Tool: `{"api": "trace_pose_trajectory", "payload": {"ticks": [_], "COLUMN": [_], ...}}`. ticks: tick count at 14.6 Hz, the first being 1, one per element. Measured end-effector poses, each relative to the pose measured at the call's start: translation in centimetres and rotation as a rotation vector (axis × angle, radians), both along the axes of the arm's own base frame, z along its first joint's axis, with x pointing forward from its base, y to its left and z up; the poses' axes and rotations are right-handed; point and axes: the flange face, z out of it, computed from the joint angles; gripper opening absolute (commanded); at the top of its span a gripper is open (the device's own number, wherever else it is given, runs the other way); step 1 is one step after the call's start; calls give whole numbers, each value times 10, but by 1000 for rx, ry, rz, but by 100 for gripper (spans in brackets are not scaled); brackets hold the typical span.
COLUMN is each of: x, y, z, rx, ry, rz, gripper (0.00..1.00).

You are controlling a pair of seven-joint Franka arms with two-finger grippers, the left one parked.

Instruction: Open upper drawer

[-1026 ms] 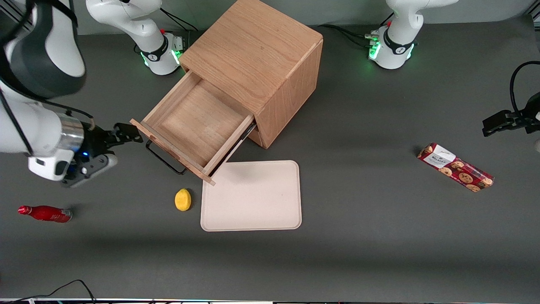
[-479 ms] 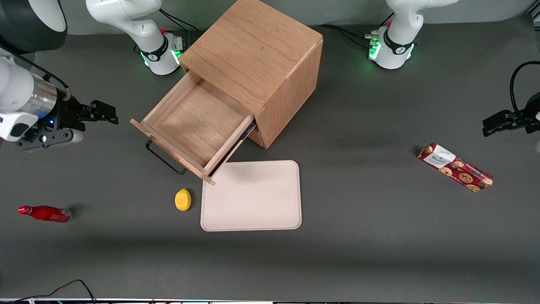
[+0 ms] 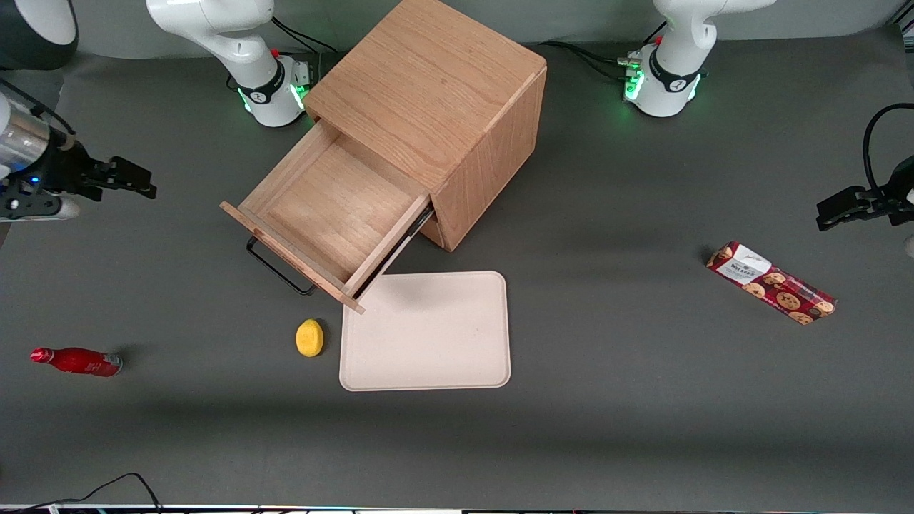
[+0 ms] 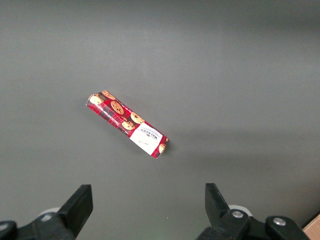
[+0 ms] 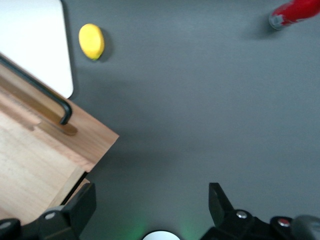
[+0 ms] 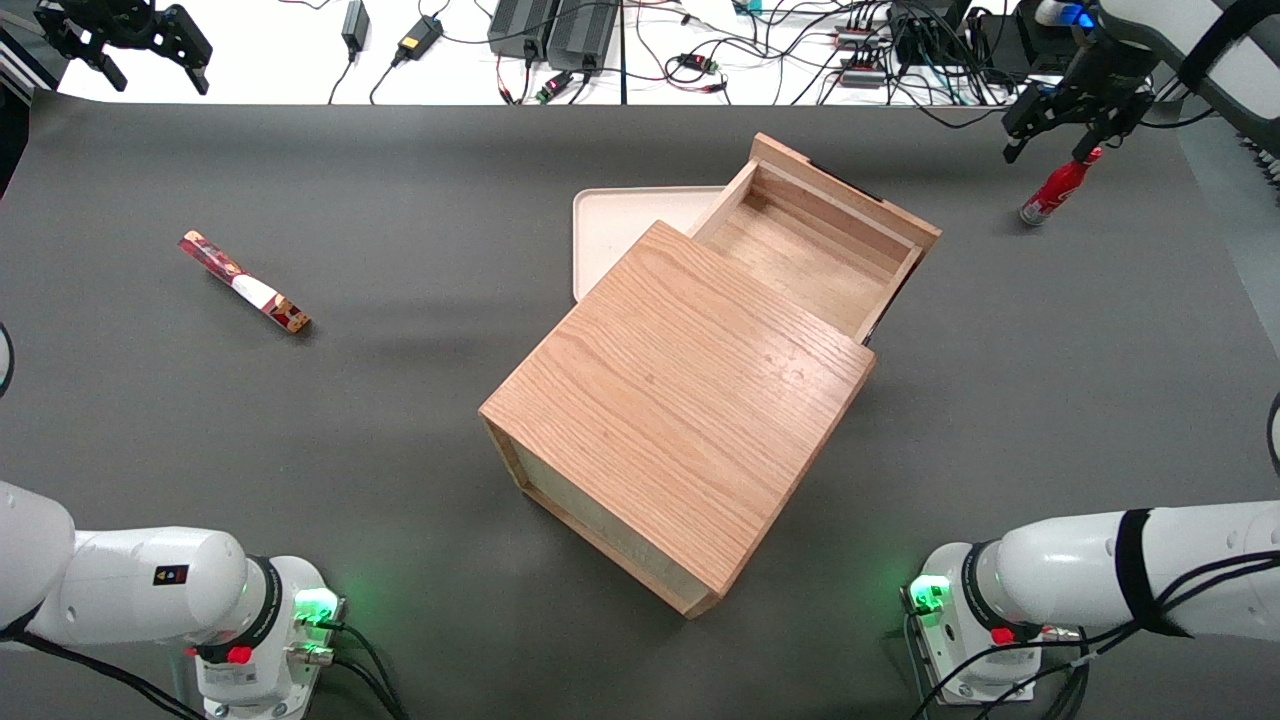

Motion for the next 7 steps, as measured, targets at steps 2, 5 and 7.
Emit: {"api": "trace_pose_trajectory", "payload": {"ticks": [2, 5, 7], "x": [0, 1, 1], "y": [-5, -5, -5], "z": [1, 4, 8], "rx": [-16, -22, -23], "ry": [-4, -10, -18], "rz": [-6, -6, -6], "gripper": [100, 100, 100]}}
